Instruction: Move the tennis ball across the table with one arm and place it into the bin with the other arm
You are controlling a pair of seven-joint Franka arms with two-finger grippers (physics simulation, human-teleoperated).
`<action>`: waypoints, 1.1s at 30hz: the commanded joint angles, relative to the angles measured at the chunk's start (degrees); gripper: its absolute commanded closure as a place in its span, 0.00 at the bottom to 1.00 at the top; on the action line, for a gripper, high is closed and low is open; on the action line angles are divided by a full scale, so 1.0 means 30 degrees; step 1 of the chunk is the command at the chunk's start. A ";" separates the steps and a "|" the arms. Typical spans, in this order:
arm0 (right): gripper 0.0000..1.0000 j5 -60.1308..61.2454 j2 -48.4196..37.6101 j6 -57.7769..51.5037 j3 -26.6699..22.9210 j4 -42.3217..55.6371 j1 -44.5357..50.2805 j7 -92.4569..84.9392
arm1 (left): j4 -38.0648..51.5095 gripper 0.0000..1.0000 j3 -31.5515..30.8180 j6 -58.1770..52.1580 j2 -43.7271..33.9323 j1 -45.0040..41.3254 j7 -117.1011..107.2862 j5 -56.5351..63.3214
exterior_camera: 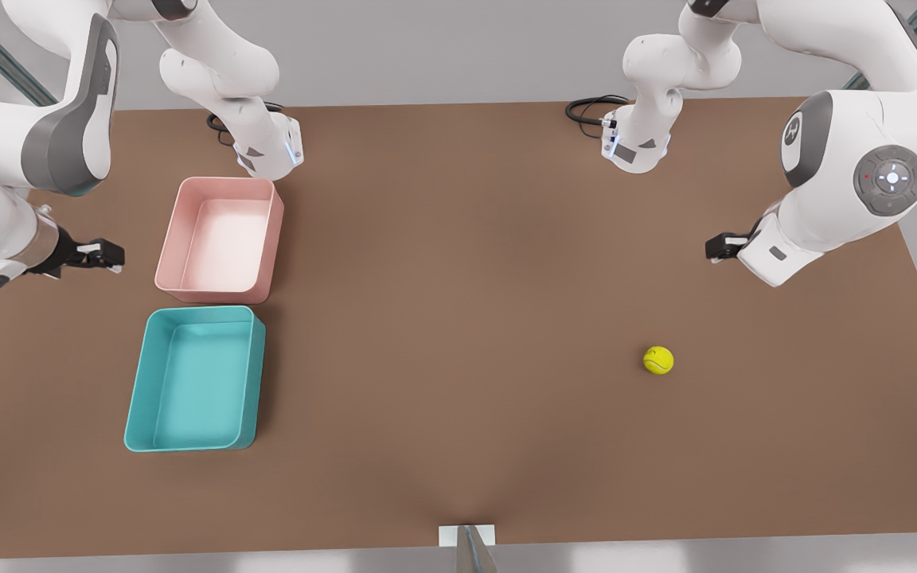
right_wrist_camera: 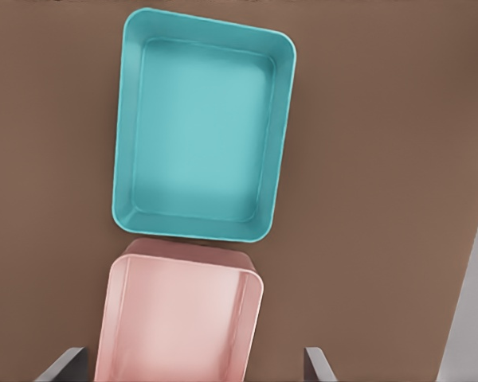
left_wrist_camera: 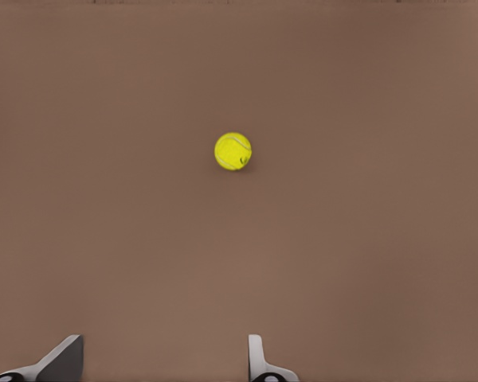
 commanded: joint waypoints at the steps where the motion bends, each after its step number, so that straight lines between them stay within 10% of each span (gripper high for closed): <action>1: 0.00 -0.0030 -0.0025 0.0402 -0.0025 -0.0003 0.0004 0.0910 | -0.0013 0.00 0.0029 0.0177 -0.0009 0.0000 -0.0229 0.0013; 4: 0.00 -0.0030 0.0004 0.0314 -0.0170 0.0026 0.0004 0.0852 | -0.0042 0.00 0.0000 0.0206 0.0020 0.0000 -0.0258 -0.0016; 5: 0.00 -0.0030 0.0033 0.0255 -0.0200 -0.0003 0.0004 0.0793 | -0.0627 0.59 0.0000 0.1054 0.0195 0.0000 -0.0200 -0.0016; 6: 0.00 -0.0030 0.0033 0.0226 -0.0201 -0.0003 0.0004 0.0793 | -0.0629 0.78 0.0000 0.1581 0.0896 0.0000 0.0032 0.0042; 18: 0.00 -0.0060 0.0063 -0.0506 -0.0259 -0.0296 0.0355 0.1027 | -0.4642 0.79 0.0058 1.3448 0.5733 0.2402 3.8351 0.0892; 33: 0.00 -0.0030 0.0180 -0.0536 -0.0377 -0.0443 0.0414 0.0998 | -0.8040 0.79 0.0029 1.7286 0.7198 0.2578 3.6275 0.2094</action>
